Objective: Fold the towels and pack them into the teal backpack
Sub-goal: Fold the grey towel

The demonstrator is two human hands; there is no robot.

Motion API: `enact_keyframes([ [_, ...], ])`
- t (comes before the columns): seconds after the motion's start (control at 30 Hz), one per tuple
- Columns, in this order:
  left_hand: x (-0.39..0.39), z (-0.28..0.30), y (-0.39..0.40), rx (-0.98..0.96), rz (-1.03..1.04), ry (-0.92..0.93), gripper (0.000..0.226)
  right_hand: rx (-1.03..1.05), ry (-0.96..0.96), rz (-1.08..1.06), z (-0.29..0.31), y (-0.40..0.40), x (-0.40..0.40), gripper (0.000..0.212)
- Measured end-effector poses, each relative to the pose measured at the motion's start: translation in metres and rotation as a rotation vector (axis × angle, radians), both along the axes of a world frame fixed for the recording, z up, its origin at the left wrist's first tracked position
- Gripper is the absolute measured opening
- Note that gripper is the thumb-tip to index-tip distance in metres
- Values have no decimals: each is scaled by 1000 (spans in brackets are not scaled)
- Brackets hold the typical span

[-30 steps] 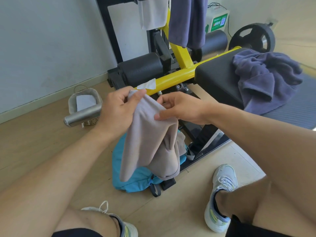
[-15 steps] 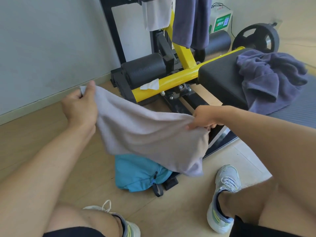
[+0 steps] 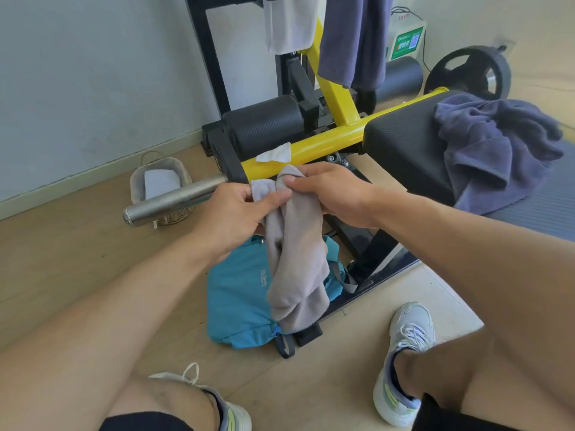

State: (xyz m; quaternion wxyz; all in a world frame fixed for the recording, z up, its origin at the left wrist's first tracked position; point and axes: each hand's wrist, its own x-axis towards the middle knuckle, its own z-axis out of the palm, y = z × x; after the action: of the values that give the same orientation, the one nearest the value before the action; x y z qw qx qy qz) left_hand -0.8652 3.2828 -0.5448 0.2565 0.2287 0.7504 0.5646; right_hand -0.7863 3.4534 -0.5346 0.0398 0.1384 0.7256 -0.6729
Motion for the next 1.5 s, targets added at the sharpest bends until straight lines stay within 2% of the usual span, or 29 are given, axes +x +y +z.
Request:
enact_keyframes([
  [0.13,6,4,0,7,14,2,17,3,-1,11,1,-2,2,19],
  [0.3,5,5,5,57,183,-74,16,-35,-41,48,-2,2,5,24],
  [0.4,-2,6,5,126,330,-158,9,91,-164,197,-11,5,10,44],
  [0.53,-20,8,0,225,519,-241,13,410,-419,450,-24,7,22,28],
  [0.6,-27,7,-5,212,559,-209,16,422,-431,472,-25,10,24,22],
  [0.83,-30,-9,-11,-65,447,-13,35,302,-85,-8,5,17,22,41],
  [0.9,-27,-8,-9,-78,433,42,47,311,40,-116,13,13,25,36],
  [0.97,-22,-6,-6,-59,399,55,48,290,103,-171,19,7,28,30],
  [1.07,-11,-1,-1,-15,308,44,40,254,110,-117,21,-2,29,33],
  [1.27,1,4,6,-12,143,47,17,291,89,156,17,-5,27,27],
  [1.4,5,6,5,-6,30,-3,21,424,144,65,14,0,28,14],
  [1.5,8,8,4,-17,-35,-13,25,540,174,40,12,2,29,17],
])
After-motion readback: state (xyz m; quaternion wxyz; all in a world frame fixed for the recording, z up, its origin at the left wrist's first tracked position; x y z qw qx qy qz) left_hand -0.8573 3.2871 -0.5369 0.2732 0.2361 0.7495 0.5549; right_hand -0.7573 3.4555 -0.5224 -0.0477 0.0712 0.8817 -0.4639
